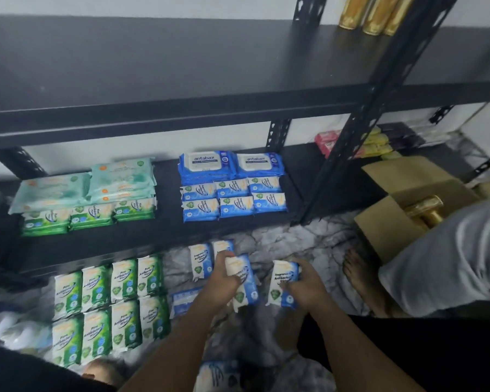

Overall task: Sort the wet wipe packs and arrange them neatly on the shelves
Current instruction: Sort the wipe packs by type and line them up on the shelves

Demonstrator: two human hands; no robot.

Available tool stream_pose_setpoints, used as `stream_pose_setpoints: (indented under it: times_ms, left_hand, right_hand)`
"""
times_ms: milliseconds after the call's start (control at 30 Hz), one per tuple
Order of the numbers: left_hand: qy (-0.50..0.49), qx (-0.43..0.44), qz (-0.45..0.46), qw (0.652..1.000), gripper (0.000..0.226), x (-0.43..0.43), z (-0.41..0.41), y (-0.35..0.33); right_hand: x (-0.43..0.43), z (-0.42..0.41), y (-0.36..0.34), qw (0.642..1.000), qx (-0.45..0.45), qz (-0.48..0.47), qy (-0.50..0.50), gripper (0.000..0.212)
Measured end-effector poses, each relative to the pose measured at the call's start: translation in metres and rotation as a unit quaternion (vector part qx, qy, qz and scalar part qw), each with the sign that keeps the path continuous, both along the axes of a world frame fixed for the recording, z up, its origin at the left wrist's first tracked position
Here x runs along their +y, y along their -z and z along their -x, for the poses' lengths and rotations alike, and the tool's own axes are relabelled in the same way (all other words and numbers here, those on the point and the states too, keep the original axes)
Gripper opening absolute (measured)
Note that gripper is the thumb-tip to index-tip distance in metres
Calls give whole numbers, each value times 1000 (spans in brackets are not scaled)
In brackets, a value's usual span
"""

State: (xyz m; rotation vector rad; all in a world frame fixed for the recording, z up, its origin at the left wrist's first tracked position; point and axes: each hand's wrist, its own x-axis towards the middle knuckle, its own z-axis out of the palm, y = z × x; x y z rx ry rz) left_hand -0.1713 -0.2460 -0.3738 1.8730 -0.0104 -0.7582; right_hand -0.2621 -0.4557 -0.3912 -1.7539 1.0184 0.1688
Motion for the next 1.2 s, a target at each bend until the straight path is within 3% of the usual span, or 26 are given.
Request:
stream_pose_setpoints:
  times_ms: [233,467,633,867,1000,1100,1200]
  left_hand:
    - [-6,-43,-35,998,46,-21,-14,11]
    - [-44,-64,-59,995,52,-59,-52,46]
    - [-60,-94,-114,987,59,-83,-87,92]
    - [-36,-120,-165,978,60,-108,-105,135]
    - [81,-177,-275,942,62,-110,-109,147]
    - [237,-215,-372,871,59,-114,-115,140]
    - [306,-244,-385,836,59,-115,-117,136]
  right_hand:
    - [-15,-21,-16,999,-9,-34,22,53]
    - [-41,-62,3,997,11,54,-51,57]
    - [-55,-106,31,988,20,90,-124,62]
    - [-71,-145,95,989,29,63,-133,46]
    - [-70,-157,123,989,29,64,-131,52]
    - [-73,-162,139,992,10,47,-116,50]
    - [-77,-163,151,991,2,65,-115,52]
